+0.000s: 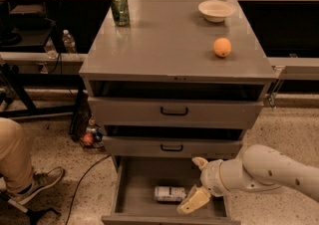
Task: Pick blue plastic bottle from bottom drawer and place on counter
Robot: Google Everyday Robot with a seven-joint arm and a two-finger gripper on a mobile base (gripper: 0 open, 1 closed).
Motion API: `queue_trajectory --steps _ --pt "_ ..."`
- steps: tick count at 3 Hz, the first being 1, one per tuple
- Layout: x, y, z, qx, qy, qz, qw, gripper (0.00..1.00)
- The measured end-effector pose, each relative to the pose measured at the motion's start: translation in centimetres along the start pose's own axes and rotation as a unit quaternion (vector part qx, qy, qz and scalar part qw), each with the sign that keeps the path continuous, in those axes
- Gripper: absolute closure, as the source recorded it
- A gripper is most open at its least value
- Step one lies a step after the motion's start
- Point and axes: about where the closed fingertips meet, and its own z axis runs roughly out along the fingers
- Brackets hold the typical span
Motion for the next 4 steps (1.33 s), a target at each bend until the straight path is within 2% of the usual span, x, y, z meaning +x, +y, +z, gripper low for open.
queue_trajectory --steps 1,2,3,4 --pt "2.8 -3.0 2.3 0.012 0.013 -0.008 0.9998 0.00" --pt "7.3 -6.8 5.5 0.025 0.044 -0.014 0.9986 0.00" --pt "11.2 -9.1 8.3 0.021 0.061 -0.002 0.9979 0.00" --pt "11.2 -9.1 8.3 0.021 0.061 -0.002 0.9979 0.00"
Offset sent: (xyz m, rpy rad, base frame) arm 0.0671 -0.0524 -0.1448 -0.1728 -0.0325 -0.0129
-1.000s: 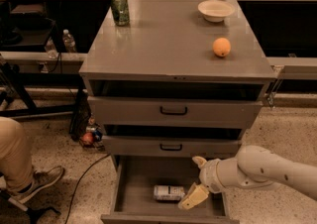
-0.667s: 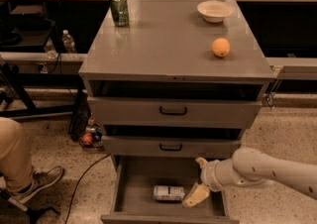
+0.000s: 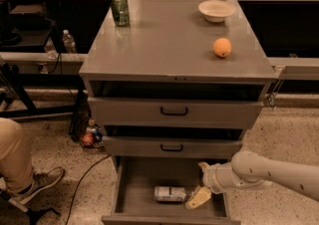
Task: Pick blue plastic bottle from bottom drawer and place on counter
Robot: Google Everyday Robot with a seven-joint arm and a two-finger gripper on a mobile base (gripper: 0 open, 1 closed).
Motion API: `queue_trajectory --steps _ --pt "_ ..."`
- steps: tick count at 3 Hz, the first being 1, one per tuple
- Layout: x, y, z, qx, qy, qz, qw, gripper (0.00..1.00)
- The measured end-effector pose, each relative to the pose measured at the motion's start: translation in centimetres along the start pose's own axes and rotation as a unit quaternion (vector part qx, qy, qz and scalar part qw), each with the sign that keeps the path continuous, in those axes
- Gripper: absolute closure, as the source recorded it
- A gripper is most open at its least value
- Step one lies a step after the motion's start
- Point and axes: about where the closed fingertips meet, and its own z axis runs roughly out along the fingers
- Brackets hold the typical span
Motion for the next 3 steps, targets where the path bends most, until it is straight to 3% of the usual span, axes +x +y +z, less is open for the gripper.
queue_trajectory --steps 1,3 --pt "0.3 -0.1 0.5 0.004 0.007 -0.002 1.0000 0.00" --pt "5.4 -4.3 4.7 0.026 0.049 -0.017 0.9983 0.00"
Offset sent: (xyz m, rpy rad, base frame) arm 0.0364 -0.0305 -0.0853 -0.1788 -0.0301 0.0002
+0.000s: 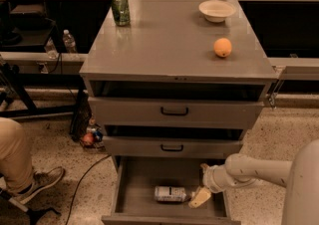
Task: Pick blue plastic bottle from bottom drawer and place on counter
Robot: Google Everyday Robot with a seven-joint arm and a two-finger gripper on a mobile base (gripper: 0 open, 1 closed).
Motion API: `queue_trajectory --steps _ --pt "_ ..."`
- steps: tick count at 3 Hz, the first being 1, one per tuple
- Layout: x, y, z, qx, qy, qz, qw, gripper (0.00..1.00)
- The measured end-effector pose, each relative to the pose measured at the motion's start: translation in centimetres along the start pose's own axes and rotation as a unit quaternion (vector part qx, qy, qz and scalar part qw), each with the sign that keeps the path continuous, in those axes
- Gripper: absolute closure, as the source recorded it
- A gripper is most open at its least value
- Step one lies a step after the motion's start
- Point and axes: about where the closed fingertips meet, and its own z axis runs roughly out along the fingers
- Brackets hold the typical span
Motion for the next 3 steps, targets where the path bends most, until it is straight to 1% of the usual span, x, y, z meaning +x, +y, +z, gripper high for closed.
queue_trajectory --steps 1,2,3 --pt "2.6 -1.2 1.9 -0.002 0.002 0.002 1.0000 0.00" --pt "4.1 -1.8 4.3 -0.012 -0.002 -0.003 0.9999 0.00" --pt "5.0 -2.1 7.2 -0.029 -0.009 -0.012 0.9995 0.00"
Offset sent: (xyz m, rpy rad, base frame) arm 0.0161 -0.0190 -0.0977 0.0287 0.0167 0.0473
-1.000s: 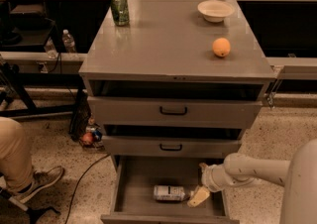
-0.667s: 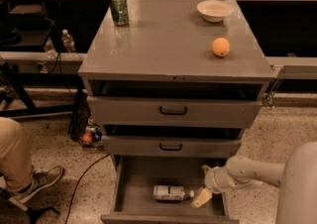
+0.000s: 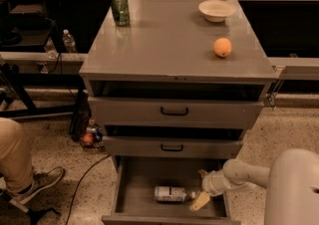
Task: Pick blue plastic bottle from bottom drawer and place on counter
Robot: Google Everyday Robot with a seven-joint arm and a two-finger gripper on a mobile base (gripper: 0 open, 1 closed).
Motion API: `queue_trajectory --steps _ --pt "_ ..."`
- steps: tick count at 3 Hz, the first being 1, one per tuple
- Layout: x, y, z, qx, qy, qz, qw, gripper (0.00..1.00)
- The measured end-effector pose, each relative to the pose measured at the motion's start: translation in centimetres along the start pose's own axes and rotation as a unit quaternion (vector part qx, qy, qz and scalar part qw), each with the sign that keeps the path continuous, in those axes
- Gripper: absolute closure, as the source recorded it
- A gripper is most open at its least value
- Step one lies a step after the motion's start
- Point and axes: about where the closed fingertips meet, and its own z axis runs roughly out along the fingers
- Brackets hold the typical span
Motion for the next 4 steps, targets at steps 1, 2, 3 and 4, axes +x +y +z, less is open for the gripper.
queue_trajectory --steps 1,2,3,4 --pt "0.3 -0.2 3.1 -0.024 -0.011 -0.004 0.9996 0.00" --pt "-1.1 -0.1 5.5 -0.051 -0.017 -0.017 0.9984 0.00" --pt "-1.4 -0.1 6.1 -0.057 -0.018 -0.021 0.9980 0.00" --pt "-2.0 0.5 8.2 -0.073 -0.023 -0.039 0.9963 0.00"
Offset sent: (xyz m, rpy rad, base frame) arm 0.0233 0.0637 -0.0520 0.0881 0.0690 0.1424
